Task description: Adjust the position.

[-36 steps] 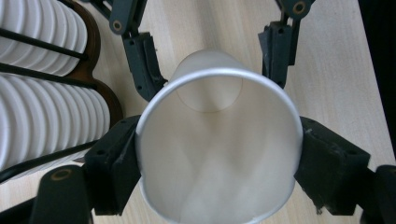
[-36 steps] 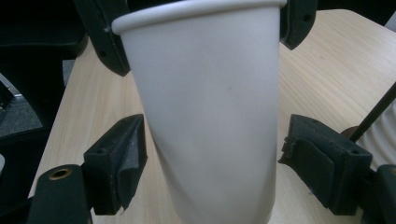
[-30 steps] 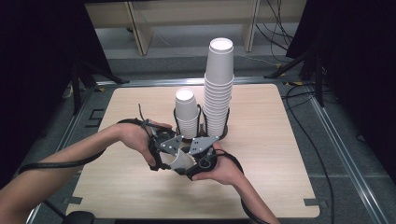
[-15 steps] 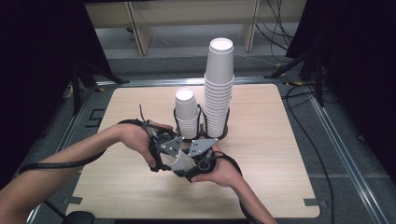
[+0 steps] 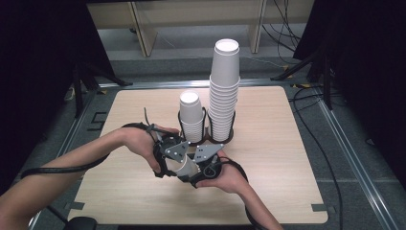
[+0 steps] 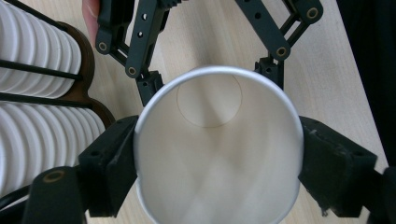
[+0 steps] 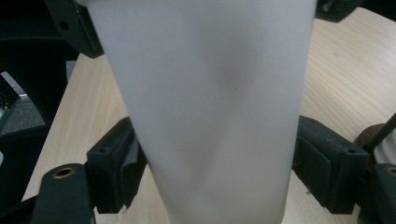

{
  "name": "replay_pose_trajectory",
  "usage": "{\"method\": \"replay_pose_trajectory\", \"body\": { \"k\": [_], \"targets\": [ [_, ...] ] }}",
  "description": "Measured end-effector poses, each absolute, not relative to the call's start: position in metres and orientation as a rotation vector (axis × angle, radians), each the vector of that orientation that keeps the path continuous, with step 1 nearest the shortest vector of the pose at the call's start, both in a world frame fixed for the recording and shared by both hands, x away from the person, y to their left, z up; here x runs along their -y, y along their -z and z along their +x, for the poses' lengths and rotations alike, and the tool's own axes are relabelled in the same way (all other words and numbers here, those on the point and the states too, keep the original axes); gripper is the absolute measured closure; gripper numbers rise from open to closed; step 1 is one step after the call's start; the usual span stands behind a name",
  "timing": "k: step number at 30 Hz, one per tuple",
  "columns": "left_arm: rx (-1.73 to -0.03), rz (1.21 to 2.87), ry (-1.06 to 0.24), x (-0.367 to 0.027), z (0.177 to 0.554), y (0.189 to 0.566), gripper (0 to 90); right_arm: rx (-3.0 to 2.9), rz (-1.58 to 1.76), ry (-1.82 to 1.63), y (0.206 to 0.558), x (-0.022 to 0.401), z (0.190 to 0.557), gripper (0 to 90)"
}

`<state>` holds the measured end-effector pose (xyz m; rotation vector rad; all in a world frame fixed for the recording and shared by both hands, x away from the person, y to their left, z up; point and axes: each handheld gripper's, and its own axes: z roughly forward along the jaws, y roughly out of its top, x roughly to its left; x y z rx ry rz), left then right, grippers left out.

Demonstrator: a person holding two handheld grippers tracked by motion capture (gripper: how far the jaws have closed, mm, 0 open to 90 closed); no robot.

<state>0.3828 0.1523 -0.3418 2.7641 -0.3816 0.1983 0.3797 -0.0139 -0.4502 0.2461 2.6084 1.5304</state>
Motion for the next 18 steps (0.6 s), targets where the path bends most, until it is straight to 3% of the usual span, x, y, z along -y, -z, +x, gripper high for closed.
{"method": "replay_pose_trajectory", "body": {
  "k": [4,7,18],
  "targets": [
    [0.412,2.745,-0.212,-0.154,0.382,0.344,12.5,-2.599,0.232,-1.525,0.452,0.013,0.378,22.8],
    [0.415,2.71,-0.24,-0.155,0.38,0.343,3.8,-2.6,0.231,-1.532,0.454,0.015,0.377,22.8],
    [0.285,2.55,-0.354,-0.177,0.377,0.333,0.0,-2.549,0.332,-1.558,0.457,0.031,0.374,22.5]
  ]
}}
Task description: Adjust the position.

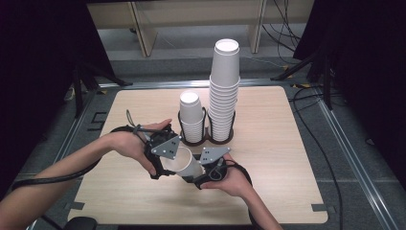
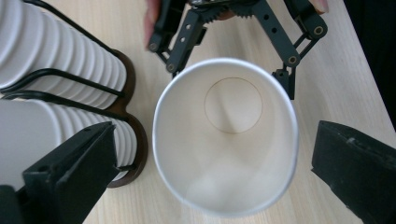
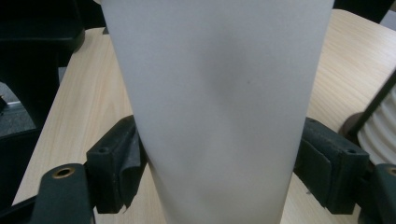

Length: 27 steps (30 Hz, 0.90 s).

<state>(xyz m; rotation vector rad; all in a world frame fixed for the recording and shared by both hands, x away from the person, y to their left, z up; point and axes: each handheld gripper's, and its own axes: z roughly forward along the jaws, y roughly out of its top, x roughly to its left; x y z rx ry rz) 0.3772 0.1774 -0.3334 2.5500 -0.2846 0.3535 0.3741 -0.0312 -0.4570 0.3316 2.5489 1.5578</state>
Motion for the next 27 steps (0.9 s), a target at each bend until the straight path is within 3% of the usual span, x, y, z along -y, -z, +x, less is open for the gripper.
{"method": "replay_pose_trajectory", "body": {
  "k": [27],
  "targets": [
    [-0.09,2.258,-0.406,-0.239,0.361,0.381,0.0,-2.27,0.624,-1.629,0.452,0.11,0.361,22.4]
  ]
}}
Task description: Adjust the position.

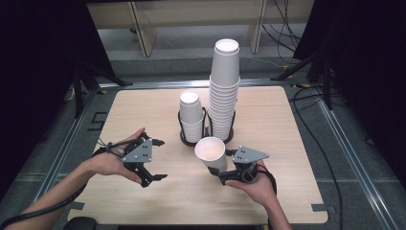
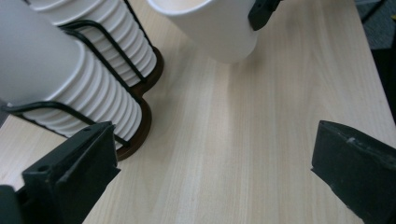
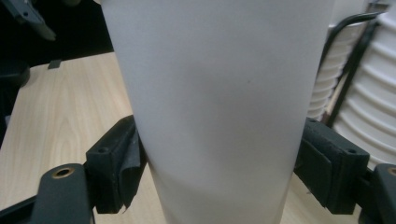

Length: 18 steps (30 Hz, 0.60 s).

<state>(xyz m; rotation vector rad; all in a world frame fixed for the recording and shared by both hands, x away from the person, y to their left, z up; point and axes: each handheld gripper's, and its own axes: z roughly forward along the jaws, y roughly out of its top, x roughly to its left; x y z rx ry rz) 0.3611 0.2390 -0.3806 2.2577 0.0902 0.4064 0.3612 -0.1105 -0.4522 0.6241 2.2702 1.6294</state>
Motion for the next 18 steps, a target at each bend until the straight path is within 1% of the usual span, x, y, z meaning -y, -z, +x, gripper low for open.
{"method": "replay_pose_trajectory", "body": {
  "k": [8,9,10,11,14,15,18],
  "targets": [
    [-0.202,2.146,-0.416,-0.246,0.357,0.396,0.0,-2.207,0.644,-1.639,0.454,0.12,0.36,22.4],
    [-0.234,2.105,-0.432,-0.247,0.357,0.4,0.0,-2.201,0.668,-1.646,0.456,0.121,0.358,22.4],
    [-0.234,2.105,-0.432,-0.247,0.357,0.4,0.0,-2.199,0.667,-1.645,0.456,0.122,0.358,22.4],
    [-0.262,2.063,-0.424,-0.247,0.357,0.403,0.0,-2.198,0.686,-1.657,0.457,0.123,0.357,22.4],
    [-0.285,2.048,-0.443,-0.249,0.356,0.406,0.0,-2.183,0.706,-1.66,0.458,0.125,0.356,22.4],
    [-0.312,1.998,-0.441,-0.248,0.354,0.411,0.0,-2.167,0.724,-1.672,0.46,0.128,0.355,22.4],
    [-0.34,1.979,-0.452,-0.249,0.352,0.414,0.0,-2.15,0.751,-1.678,0.46,0.13,0.354,22.4]
  ]
}}
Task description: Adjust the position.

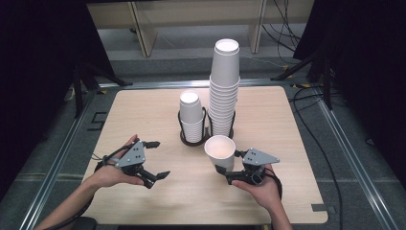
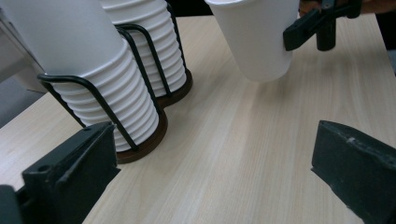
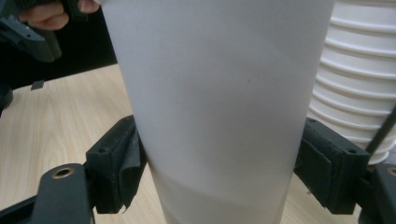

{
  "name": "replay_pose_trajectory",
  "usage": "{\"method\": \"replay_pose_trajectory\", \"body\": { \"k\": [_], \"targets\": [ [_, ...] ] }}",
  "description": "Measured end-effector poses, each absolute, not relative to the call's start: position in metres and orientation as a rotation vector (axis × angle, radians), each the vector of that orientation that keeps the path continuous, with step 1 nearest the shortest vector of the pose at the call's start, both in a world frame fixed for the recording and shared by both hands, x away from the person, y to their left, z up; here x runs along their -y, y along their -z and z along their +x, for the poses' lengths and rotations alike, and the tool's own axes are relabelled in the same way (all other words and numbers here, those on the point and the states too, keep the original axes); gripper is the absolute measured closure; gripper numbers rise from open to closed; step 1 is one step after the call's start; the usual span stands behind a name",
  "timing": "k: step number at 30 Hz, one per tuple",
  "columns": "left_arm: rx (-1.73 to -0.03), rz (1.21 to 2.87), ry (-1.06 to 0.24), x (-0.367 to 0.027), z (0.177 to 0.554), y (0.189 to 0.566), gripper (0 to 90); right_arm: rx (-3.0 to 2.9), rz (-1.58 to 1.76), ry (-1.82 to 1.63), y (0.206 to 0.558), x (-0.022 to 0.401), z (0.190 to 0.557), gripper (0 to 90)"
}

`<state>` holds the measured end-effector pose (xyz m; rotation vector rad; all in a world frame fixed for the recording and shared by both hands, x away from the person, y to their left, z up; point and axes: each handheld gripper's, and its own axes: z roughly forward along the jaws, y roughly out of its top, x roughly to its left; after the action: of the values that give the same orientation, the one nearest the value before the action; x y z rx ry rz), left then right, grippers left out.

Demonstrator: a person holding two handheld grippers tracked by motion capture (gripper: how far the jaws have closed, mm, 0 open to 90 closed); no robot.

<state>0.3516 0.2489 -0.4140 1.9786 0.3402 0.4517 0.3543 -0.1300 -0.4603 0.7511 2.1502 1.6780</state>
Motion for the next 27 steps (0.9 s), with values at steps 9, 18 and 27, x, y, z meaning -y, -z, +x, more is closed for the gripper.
{"method": "replay_pose_trajectory", "body": {
  "k": [9,18,27],
  "targets": [
    [-0.484,1.837,-0.508,-0.255,0.348,0.434,0.0,-2.047,0.832,-1.69,0.462,0.144,0.352,22.4],
    [-0.611,1.715,-0.545,-0.262,0.356,0.446,0.0,-1.905,0.934,-1.684,0.46,0.17,0.354,22.4],
    [-0.635,1.697,-0.551,-0.263,0.351,0.452,0.0,-1.856,0.991,-1.633,0.456,0.183,0.351,22.3]
  ]
}}
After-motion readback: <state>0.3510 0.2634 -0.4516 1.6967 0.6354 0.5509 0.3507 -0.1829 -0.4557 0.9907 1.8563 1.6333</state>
